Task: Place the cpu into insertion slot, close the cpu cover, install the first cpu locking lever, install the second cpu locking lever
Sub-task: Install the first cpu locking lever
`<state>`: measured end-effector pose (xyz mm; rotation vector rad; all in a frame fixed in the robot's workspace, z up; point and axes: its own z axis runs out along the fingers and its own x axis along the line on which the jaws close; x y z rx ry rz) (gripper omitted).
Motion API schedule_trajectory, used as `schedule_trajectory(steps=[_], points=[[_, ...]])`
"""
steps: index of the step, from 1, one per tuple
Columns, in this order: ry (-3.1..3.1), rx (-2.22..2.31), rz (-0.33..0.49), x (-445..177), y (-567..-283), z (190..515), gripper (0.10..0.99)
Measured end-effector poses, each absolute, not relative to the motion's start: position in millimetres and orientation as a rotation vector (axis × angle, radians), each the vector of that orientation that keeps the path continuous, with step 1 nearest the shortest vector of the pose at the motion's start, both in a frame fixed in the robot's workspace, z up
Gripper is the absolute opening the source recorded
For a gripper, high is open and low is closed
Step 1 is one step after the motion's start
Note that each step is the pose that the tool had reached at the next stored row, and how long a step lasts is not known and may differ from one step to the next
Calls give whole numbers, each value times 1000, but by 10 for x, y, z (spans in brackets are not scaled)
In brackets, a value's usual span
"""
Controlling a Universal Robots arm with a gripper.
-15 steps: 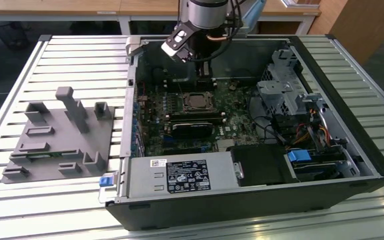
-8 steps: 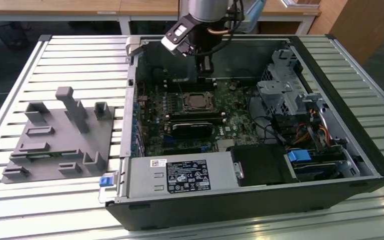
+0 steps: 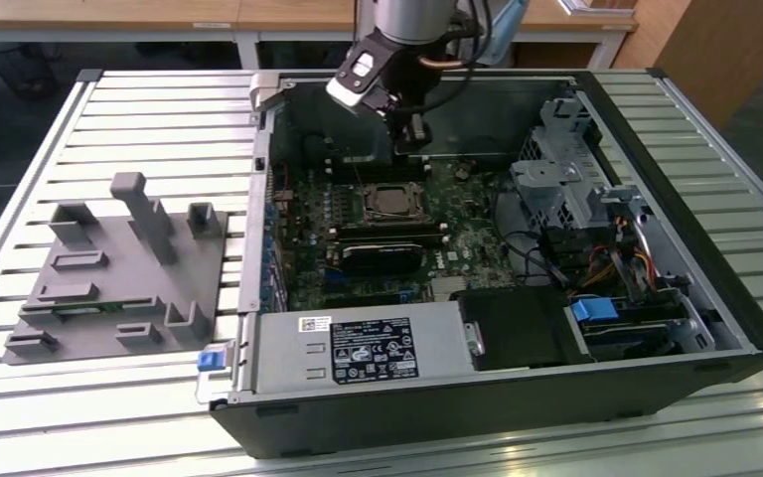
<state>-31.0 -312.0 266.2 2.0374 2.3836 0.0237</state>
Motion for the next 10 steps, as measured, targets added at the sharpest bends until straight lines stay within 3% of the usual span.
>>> schedule_trajectory(steps=[10], points=[[2516, 1873, 24, -310, -3120, 2662, 106]])
